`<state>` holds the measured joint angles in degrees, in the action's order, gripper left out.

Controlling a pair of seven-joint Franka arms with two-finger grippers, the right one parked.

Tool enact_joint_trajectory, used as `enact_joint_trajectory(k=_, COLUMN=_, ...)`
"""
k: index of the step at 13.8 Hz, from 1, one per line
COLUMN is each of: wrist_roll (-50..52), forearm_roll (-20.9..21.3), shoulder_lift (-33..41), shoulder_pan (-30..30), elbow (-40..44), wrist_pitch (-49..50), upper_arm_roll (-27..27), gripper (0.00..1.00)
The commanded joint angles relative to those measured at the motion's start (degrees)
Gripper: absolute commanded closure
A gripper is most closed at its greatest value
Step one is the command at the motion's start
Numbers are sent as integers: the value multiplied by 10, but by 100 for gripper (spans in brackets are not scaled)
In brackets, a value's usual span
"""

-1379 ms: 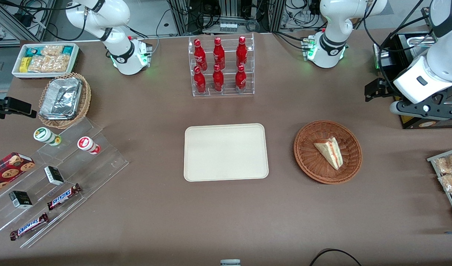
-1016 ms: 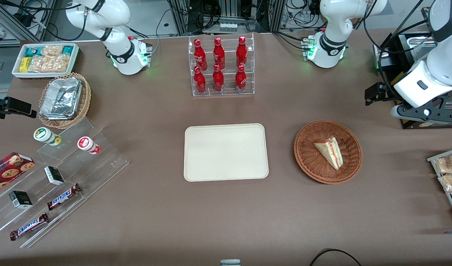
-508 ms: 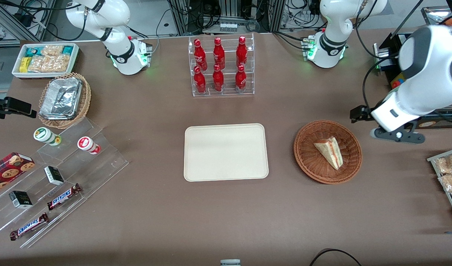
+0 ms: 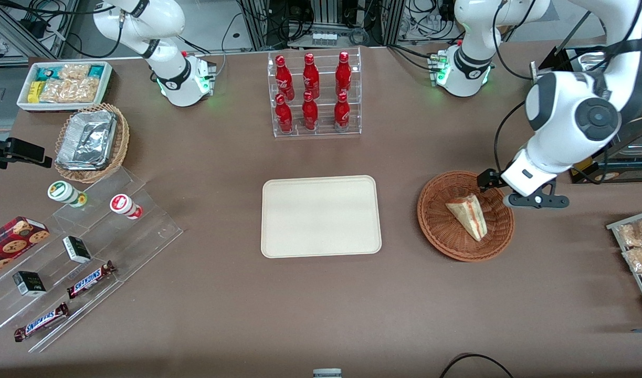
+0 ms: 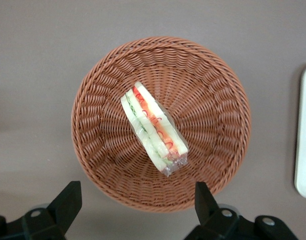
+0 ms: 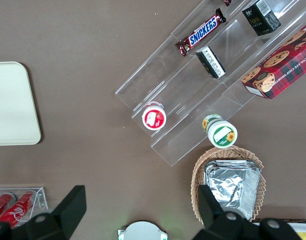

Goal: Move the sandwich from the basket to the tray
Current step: 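Move the left gripper over the wrapped sandwich in the wicker basket, then lower the left gripper and grasp the sandwich, lifting it from the basket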

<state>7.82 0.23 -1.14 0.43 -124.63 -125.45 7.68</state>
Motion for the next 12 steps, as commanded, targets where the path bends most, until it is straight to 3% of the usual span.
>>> enact_joint_trajectory(k=1, wrist_roll=114, forearm_roll=2, shoulder_lift=25, shoulder_pan=4, elbow=-47, wrist_pitch=-51, upper_arm_roll=5, gripper=0)
enact_joint_trajectory(k=7, wrist_roll=365, forearm_roll=1, shoulder_lift=-21, shoulder_pan=-5, elbow=-55, wrist_pitch=-121, upper_arm_roll=11, gripper=0)
enact_joint_trajectory(k=12, wrist_roll=432, forearm_roll=2, shoulder_lift=-64, shoulder_pan=-23, elbow=-50, wrist_pitch=-149, upper_arm_roll=10, gripper=0)
